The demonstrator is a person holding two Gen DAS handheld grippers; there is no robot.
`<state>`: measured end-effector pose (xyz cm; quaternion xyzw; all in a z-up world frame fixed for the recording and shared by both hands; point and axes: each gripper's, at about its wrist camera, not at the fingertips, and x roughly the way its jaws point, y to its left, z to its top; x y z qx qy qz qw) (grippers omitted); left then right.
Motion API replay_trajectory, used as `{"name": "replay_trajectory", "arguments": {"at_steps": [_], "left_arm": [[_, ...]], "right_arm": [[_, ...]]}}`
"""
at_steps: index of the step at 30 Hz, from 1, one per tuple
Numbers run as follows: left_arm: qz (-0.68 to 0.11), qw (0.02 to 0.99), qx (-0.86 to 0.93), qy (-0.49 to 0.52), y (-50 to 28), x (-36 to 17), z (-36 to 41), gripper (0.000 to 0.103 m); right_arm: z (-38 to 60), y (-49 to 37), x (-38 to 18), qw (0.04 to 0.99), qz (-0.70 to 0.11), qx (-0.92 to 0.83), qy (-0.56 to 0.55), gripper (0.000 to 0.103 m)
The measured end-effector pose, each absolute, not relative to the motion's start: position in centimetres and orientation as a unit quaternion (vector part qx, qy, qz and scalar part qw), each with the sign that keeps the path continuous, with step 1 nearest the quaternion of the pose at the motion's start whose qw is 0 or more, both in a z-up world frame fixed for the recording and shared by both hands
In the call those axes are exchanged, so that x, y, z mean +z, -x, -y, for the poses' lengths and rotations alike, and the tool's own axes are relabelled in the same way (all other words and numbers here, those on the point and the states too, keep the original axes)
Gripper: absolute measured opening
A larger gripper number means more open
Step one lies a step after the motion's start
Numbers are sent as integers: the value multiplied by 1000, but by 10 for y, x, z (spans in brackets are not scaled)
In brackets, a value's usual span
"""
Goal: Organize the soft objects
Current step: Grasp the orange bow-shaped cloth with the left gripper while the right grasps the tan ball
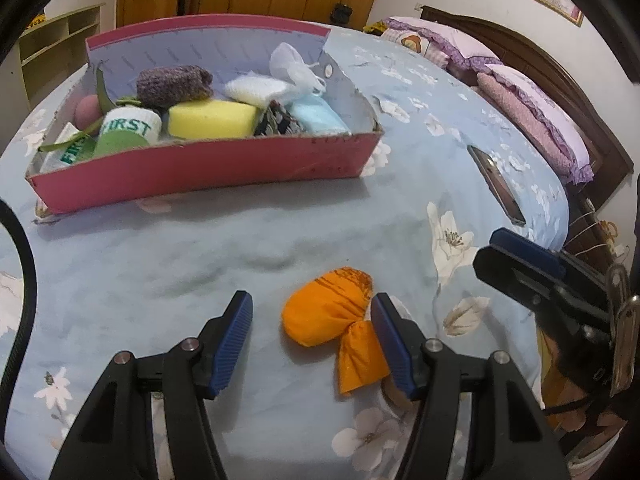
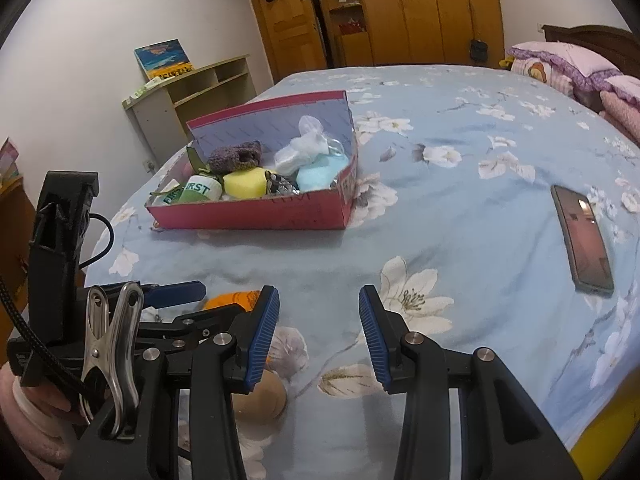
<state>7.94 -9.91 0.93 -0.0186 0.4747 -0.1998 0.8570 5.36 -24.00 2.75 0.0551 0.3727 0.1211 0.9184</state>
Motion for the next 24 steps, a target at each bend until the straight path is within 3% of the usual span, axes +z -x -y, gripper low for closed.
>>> {"name": "replay_trajectory", "arguments": {"at_steps": [12, 17, 24], "left_arm": [[-469, 860, -199, -8, -79, -1, 119, 64], [-460, 865, -198, -19, -77, 0, 120, 50], [-450, 871, -199, -10, -74, 9, 109, 47]], "right_arm": [[251, -54, 16, 914, -382, 115, -72, 43], [251, -54, 15, 913, -384, 115, -72, 43], [249, -52, 14, 911, -389, 113, -72, 43]]}}
